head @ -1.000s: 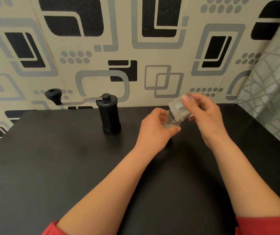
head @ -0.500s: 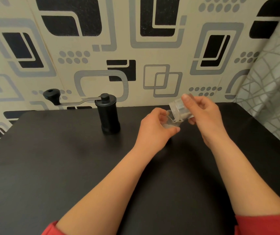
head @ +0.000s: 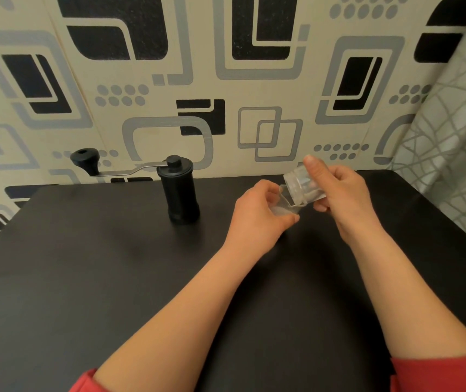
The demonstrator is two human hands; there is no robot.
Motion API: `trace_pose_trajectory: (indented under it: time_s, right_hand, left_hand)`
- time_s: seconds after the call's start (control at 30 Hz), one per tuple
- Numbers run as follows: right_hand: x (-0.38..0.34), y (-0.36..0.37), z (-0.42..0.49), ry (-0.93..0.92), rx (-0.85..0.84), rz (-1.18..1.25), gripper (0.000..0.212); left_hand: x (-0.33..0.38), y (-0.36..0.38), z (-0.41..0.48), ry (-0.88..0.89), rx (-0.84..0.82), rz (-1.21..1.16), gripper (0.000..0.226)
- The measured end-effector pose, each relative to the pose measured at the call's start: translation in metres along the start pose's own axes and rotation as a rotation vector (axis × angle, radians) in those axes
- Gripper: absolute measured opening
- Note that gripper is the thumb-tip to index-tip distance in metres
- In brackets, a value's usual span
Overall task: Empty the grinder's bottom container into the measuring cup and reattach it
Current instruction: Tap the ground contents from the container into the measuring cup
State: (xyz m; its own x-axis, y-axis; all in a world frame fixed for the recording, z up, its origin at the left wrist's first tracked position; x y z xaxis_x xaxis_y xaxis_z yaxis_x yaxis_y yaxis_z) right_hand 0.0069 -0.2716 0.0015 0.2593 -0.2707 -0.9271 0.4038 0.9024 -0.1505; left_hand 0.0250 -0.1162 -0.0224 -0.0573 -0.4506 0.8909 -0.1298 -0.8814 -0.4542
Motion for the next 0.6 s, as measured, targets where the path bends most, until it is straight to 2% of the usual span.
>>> trace_pose_trajectory:
  time_s: [0.13,0.3,0.6]
  right_hand:
    - [0.0004,0.0021,-0.0001,-0.034,-0.007,-0.010,0.056]
    - [-0.0017,0.0040,0.0007,-0.123,-0.087,-0.026,0.037]
    - [-0.0067,0.0061,0.0000,-0.210,-0.128,0.006,0.040]
  left_hand:
    - [-0.0022,-0.0015,0.0019,-0.014,0.027,-0.006,0.053]
    - [-0.0024,-0.0041,0.0024,-0.008,0.068,-0.028,0.048]
    - [-0.0015,-0.0061,0.0024,0.009,0.089,-0.041,0.046]
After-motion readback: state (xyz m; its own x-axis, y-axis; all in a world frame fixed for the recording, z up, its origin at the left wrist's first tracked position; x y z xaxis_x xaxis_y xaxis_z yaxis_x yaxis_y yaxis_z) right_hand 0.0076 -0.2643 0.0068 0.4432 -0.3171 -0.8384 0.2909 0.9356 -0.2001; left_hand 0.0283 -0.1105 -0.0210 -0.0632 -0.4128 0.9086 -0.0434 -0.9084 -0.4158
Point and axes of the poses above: each hand's wrist, its own z-axis towards the middle knuckle, its own y-axis out of the palm, x = y × z, the point moved 4 cm from there along z, towards the middle knuckle, and after that the axes turned 14 degrees about -y, right-handed, at the moved point
